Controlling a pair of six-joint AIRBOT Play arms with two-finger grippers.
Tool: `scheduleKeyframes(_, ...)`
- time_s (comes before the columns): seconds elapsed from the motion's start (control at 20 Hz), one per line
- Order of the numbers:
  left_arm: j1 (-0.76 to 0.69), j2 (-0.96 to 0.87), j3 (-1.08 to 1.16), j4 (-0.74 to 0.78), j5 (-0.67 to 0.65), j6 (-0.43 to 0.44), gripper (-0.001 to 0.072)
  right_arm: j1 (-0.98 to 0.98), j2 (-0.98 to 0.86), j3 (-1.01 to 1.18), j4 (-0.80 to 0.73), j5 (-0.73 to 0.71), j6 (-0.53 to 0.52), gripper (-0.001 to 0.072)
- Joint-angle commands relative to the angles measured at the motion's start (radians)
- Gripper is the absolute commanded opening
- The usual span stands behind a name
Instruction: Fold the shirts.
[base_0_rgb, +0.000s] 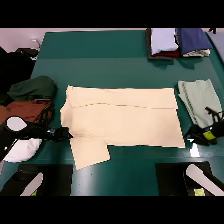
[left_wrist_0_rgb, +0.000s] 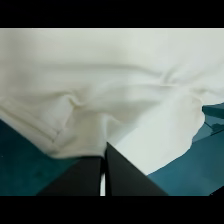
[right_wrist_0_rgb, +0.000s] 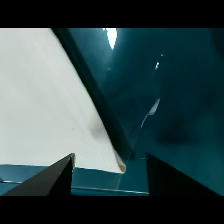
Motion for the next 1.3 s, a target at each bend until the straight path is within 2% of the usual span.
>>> scheduleKeyframes(0.0,0.000,0.001,0.004,0.005,0.004,0.006,0.0022,0.049,-0.001,-0.102,0.042,-0.051,-0.012,0.0460)
scheduleKeyframes(0.05,0.000,0.001,0.004,0.006,0.001,0.006,0.0023,0.089,0.000,-0.110,0.060,-0.069,-0.012,0.0446)
scheduleKeyframes(0.1,0.000,0.001,0.004,0.006,-0.013,0.013,0.0023,0.122,0.000,-0.107,0.066,-0.082,-0.012,0.0385)
scheduleKeyframes(0.2,0.000,0.001,0.009,0.026,-0.058,0.031,0.0021,0.184,0.000,-0.077,0.064,-0.087,-0.012,0.0151)
scheduleKeyframes(0.3,0.000,0.002,0.032,0.051,-0.106,0.031,0.0020,0.225,0.000,-0.027,0.046,-0.051,-0.012,0.0034)
scheduleKeyframes(0.4,0.000,0.038,0.047,0.066,-0.146,0.020,0.0019,0.252,0.002,0.020,-0.004,0.010,-0.012,0.0019)
scheduleKeyframes(0.55,0.000,0.162,0.047,0.097,-0.233,-0.045,0.0020,0.274,0.072,0.059,-0.084,0.078,-0.012,0.0019)
scheduleKeyframes(0.65,0.000,0.211,0.053,0.092,-0.306,-0.064,0.0020,0.275,0.148,0.080,-0.103,0.097,-0.011,0.0019)
scheduleKeyframes(0.75,0.000,0.219,0.084,0.093,-0.326,-0.076,0.0020,0.275,0.204,0.112,-0.109,0.075,-0.011,0.0018)
scheduleKeyframes(0.9,0.000,0.159,0.153,0.108,-0.204,-0.069,0.0020,0.275,0.160,0.198,-0.059,0.034,-0.011,0.0018)
scheduleKeyframes(1.0,0.000,0.072,0.204,0.128,-0.114,-0.025,0.0021,0.275,0.072,0.267,-0.020,0.001,-0.011,0.0018)
scheduleKeyframes(1.1,0.000,-0.045,0.272,0.154,-0.010,-0.020,0.0022,0.292,-0.027,0.349,-0.021,-0.029,-0.010,0.0018)
scheduleKeyframes(1.25,0.000,-0.264,0.429,0.158,0.110,0.032,0.0022,0.364,-0.190,0.487,-0.022,-0.076,0.007,0.0018)
